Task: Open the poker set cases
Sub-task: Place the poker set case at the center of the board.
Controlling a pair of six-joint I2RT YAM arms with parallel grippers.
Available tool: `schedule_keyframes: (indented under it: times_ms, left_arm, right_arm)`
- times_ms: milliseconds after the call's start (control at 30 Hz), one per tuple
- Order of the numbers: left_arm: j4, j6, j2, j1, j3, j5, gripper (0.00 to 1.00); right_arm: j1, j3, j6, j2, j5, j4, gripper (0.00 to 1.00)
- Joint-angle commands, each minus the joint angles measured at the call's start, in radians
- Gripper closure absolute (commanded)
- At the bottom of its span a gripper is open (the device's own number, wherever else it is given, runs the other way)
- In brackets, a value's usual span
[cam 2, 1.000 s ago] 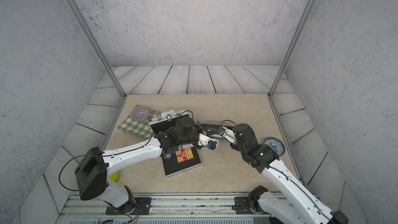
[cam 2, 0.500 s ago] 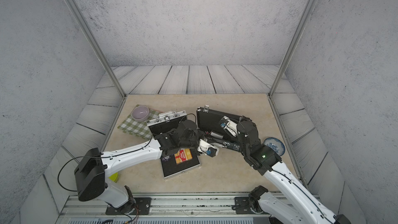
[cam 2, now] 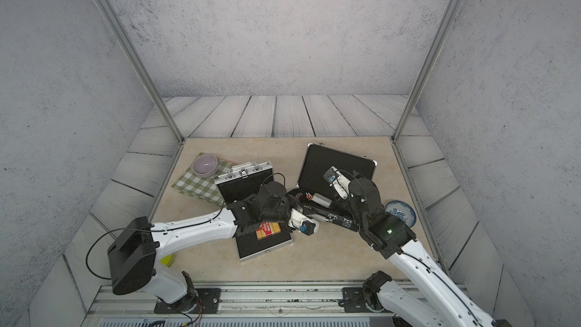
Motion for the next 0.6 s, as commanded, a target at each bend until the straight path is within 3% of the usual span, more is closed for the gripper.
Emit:
schedule_keyframes:
  times_ms: [0,233,567]
  left_arm:
    - [0.100,-0.108,0.004,-0.003,-0.090,-0.021,1.00]
    - [0.124,-0.145,0.067,-0.067,-0.137,-0.170,1.00]
    - [0.249,-0.208,0.227,-0.082,-0.082,-0.152,1.00]
  right_arm:
    - [-0.001,0.010,0.108,-0.009,-0.032,0.023,0.38]
    - [-0.002,0.003,0.183,0.025,-0.034,0.053,0.38]
    - [-0.002,-0.020,0.229,-0.010,-0.011,0.055,0.37]
